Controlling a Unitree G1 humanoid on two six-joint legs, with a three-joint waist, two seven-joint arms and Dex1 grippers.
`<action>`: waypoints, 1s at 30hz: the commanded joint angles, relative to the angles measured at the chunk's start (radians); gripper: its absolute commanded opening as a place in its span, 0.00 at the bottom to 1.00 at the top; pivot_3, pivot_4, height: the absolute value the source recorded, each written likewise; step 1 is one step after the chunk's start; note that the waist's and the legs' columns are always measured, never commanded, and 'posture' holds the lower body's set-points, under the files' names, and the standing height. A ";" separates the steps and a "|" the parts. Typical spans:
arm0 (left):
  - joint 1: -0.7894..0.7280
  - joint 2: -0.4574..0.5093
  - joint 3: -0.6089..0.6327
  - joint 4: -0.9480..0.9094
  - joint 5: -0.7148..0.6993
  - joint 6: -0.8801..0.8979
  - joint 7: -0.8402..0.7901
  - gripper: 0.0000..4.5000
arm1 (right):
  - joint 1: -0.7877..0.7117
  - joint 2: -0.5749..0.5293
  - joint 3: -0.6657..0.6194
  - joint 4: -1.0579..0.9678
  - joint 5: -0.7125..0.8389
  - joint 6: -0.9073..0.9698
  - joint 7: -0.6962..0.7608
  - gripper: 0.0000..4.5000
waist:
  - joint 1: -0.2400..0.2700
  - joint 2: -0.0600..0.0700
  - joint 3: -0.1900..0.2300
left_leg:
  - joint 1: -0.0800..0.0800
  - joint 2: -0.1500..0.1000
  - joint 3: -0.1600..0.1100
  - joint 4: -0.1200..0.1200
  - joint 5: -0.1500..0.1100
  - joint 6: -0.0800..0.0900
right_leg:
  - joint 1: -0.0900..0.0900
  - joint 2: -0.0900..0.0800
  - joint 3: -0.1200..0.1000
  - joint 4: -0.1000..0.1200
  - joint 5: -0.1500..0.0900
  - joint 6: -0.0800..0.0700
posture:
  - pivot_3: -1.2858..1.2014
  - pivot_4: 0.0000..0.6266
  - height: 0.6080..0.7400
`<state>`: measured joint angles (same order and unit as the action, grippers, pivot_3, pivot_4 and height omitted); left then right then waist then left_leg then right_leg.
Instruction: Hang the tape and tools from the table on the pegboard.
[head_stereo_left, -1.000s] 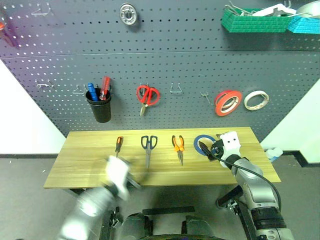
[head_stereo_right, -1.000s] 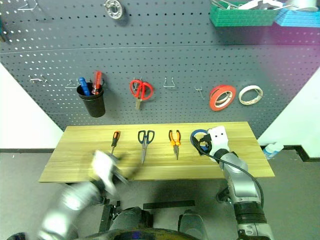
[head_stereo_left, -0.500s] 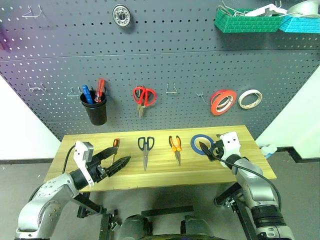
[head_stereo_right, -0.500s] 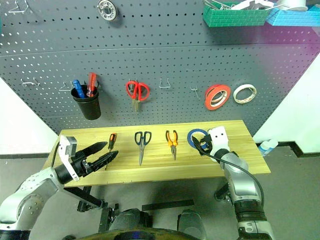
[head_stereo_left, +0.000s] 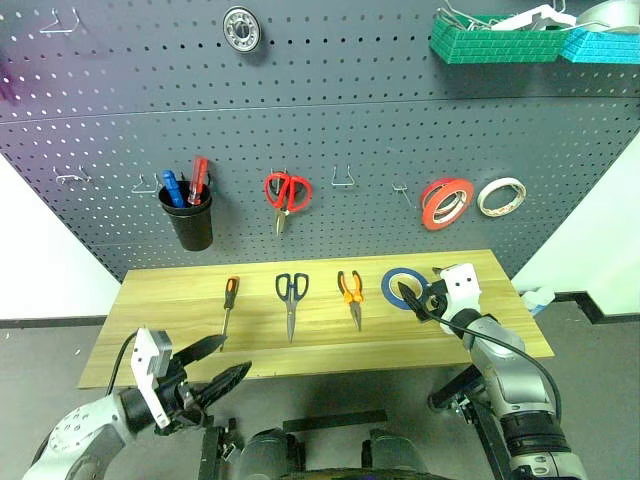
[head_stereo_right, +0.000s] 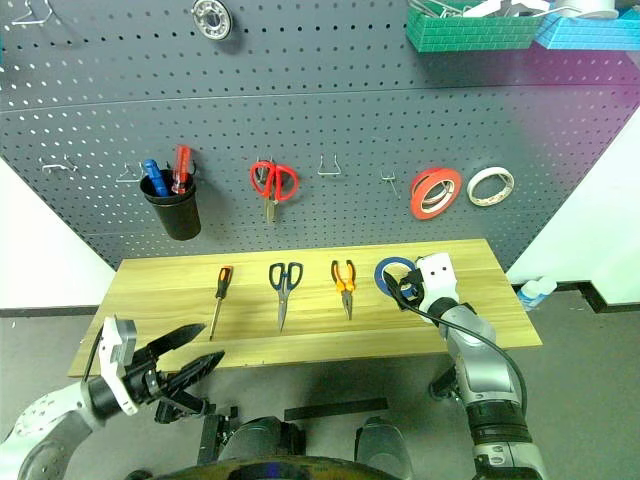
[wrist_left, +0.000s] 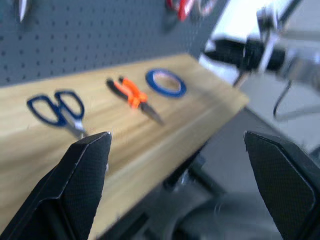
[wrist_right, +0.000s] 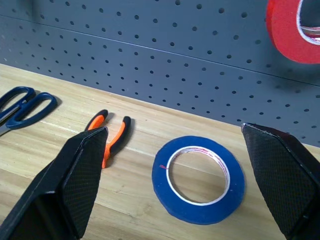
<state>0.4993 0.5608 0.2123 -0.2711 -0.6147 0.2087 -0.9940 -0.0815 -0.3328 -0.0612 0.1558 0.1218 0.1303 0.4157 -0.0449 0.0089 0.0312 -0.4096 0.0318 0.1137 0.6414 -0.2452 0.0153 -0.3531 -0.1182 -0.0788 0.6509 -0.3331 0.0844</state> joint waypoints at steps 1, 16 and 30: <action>0.022 0.009 0.027 0.033 0.037 -0.096 -0.063 0.99 | -0.022 -0.007 -0.012 -0.003 -0.002 -0.025 -0.003 1.00 | 0.000 0.000 0.000 | 0.000 0.000 0.000 -0.001 0.000 0.000 | 0.000 0.000 0.000 0.000 0.000 0.000 | 0.50 0.00 1.00; -0.020 0.065 0.079 -0.016 0.018 -0.086 -0.063 0.99 | -0.087 -0.088 0.087 -0.008 -0.053 0.120 0.101 1.00 | 0.000 -0.001 0.001 | 0.000 -0.001 0.002 -0.008 0.001 0.000 | -0.003 -0.001 0.001 -0.004 0.000 -0.001 | 0.50 0.03 1.00; 0.047 0.054 0.110 -0.163 -0.017 0.003 0.004 0.99 | -0.050 -0.088 0.096 -0.045 -0.080 0.185 0.093 1.00 | 0.001 -0.007 0.050 | 0.000 -0.001 0.002 -0.009 0.001 0.000 | -0.003 -0.001 0.002 -0.004 0.000 -0.001 | 0.51 0.16 1.00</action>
<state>0.5382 0.6184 0.2933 -0.3858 -0.6099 0.2072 -1.0041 -0.1379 -0.4163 0.0345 0.1574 0.0420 0.3153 0.5116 -0.0442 0.0023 0.0808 -0.4094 0.0312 0.1157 0.6321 -0.2445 0.0148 -0.3560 -0.1197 -0.0770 0.6468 -0.3336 0.0832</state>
